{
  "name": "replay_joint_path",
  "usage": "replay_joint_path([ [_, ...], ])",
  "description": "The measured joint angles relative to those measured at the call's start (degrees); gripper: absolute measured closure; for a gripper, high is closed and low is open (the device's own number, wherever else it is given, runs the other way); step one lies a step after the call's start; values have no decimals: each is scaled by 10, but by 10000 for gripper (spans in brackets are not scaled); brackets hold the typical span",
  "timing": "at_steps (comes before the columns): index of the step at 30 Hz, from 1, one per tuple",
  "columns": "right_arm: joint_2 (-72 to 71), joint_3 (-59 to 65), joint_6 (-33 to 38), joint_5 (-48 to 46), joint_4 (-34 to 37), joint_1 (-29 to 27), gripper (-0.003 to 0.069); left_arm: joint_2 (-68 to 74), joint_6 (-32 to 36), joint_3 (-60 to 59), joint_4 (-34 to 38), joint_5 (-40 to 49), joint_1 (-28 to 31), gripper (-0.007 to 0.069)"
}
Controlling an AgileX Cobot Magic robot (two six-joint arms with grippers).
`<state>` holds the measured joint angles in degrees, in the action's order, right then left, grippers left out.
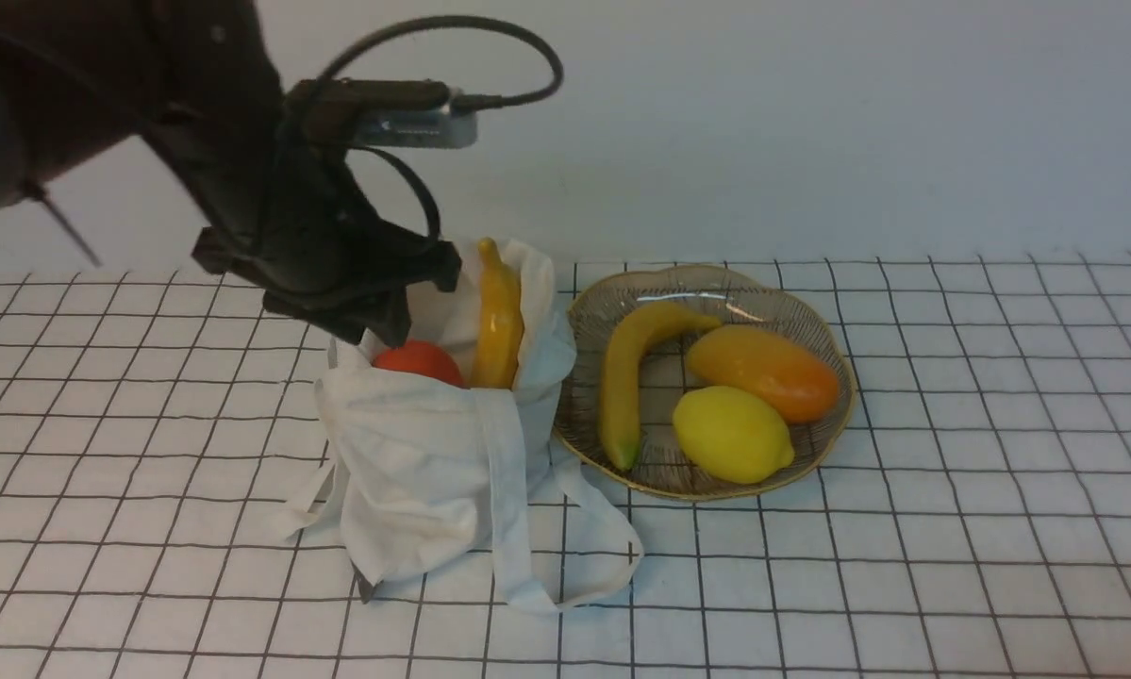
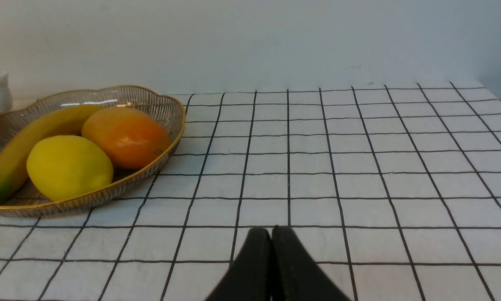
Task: Take the fruit out of the bag on the white checkered tablecloth and place them on the plate.
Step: 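Reach into the white bag and grasp the banana with the left gripper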
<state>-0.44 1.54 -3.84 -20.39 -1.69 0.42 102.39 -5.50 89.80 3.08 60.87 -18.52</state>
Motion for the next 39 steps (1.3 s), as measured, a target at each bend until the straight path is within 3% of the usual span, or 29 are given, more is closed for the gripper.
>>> replay_joint_path([
  [8,0,0,0,0,0,0,674,129,-1,113,-22,-78,-9,158],
  [15,0,0,0,0,0,0,674,179,-1,124,-23,-217,-9,135],
  [21,0,0,0,0,0,0,674,209,-1,126,-22,-279,-9,135],
  [24,0,0,0,0,0,0,674,218,-1,126,-21,-285,-9,155],
  [25,0,0,0,0,0,0,674,221,-1,126,-21,-285,-9,193],
  [28,0,0,0,0,0,0,674,222,-1,126,-21,-285,-9,334],
  [30,0,0,0,0,0,0,674,222,-1,127,-21,-278,-9,529],
  [39,0,0,0,0,0,0,674,160,7,127,-34,-244,-11,549],
])
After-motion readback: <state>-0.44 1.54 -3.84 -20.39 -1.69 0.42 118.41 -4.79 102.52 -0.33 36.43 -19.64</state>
